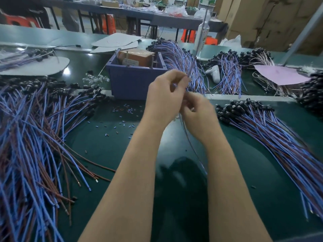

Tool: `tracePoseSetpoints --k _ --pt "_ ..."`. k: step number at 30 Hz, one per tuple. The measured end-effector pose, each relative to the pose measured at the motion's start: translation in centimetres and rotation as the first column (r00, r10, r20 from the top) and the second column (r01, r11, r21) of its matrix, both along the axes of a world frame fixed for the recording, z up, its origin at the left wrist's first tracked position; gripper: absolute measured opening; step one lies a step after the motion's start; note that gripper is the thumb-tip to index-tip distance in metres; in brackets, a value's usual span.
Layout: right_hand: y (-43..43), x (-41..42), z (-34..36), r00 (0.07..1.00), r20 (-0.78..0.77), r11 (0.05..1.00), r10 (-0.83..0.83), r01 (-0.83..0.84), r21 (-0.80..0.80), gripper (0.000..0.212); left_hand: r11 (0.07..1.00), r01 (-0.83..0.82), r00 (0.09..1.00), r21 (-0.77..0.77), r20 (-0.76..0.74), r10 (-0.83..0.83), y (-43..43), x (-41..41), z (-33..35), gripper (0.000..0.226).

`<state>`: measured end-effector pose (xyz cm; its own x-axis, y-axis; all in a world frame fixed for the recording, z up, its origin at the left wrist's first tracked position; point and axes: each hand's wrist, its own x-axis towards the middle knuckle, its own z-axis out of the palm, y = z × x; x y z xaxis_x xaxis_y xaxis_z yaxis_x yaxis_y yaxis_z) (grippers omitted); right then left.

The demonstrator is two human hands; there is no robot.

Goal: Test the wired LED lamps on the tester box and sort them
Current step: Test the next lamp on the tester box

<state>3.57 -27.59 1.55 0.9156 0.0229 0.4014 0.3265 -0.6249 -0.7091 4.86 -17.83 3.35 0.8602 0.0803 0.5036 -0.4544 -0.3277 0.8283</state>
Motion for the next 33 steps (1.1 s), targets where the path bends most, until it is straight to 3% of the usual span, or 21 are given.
tracePoseSetpoints --k 3,5,7,8,10,11,13,16,19,21,24,27,31,33 --pt "-2.9 -0.9 1.8 0.961 0.172 0.960 -0.215 0.176 0.216 0.015 0.997 -0.053 0.996 0.061 0.070 0.049 -2.8 -0.9 2.1 0.018" --pt "-4.8 -1.3 2.5 0.913 0.213 0.869 -0.349 0.230 0.438 0.019 0.976 -0.049 0.996 0.210 -0.067 0.065 -5.0 -1.1 2.1 0.031" --pt "-6.6 -1.7 2.9 0.874 0.201 0.719 -0.442 0.211 0.662 0.019 0.955 0.129 0.962 0.269 -0.269 -0.054 -7.6 -1.2 1.3 0.039" --pt "-7.3 -2.0 3.0 0.869 0.180 0.633 -0.461 0.180 0.753 0.020 0.958 0.230 0.923 0.174 -0.350 -0.158 -9.0 -1.4 1.0 0.040" --pt "-8.9 -2.5 2.9 0.861 0.137 0.480 -0.489 0.135 0.867 0.021 0.930 0.326 0.818 -0.168 -0.444 -0.366 -11.5 -1.5 0.7 0.038" --pt "-9.7 -2.8 2.6 0.854 0.113 0.408 -0.508 0.123 0.905 0.021 0.896 0.309 0.788 -0.318 -0.442 -0.428 -12.6 -1.4 0.6 0.035" --pt "-11.3 -3.3 1.7 0.824 0.058 0.290 -0.564 0.131 0.948 0.021 0.863 0.255 0.810 -0.436 -0.390 -0.437 -14.8 -0.6 0.2 0.026" --pt "-13.6 -4.1 -0.1 0.770 -0.107 0.142 -0.629 0.248 0.958 0.023 0.926 0.244 0.866 -0.289 -0.364 -0.342 -18.6 0.5 -0.8 0.014" --pt "-15.7 -4.7 -1.9 0.771 -0.324 -0.146 -0.549 0.293 0.945 0.022 0.959 0.266 0.894 -0.096 -0.347 -0.282 -22.0 0.8 -2.5 0.013" --pt "-16.5 -4.9 -2.8 0.795 -0.376 -0.285 -0.476 0.265 0.921 0.023 0.958 0.287 0.893 0.016 -0.365 -0.262 -23.5 0.8 -4.1 0.014" --pt "-16.5 -4.9 -3.7 0.799 -0.427 -0.292 -0.424 0.326 0.899 0.022 0.920 0.338 0.882 0.198 -0.408 -0.236 -24.6 0.9 -6.3 0.023" --pt "-16.4 -4.7 -4.1 0.800 -0.454 -0.200 -0.393 0.408 0.891 0.019 0.882 0.309 0.899 0.355 -0.411 -0.150 -25.1 1.5 -7.4 0.038" --pt "-16.3 -4.4 -4.7 0.792 -0.489 -0.045 -0.366 0.510 0.859 0.018 0.878 0.271 0.907 0.394 -0.411 -0.095 -25.2 2.5 -7.8 0.050" --pt "-15.8 -4.2 -5.0 0.775 -0.514 -0.010 -0.368 0.550 0.835 0.016 0.901 0.286 0.887 0.325 -0.446 -0.120 -24.7 2.9 -7.8 0.051"
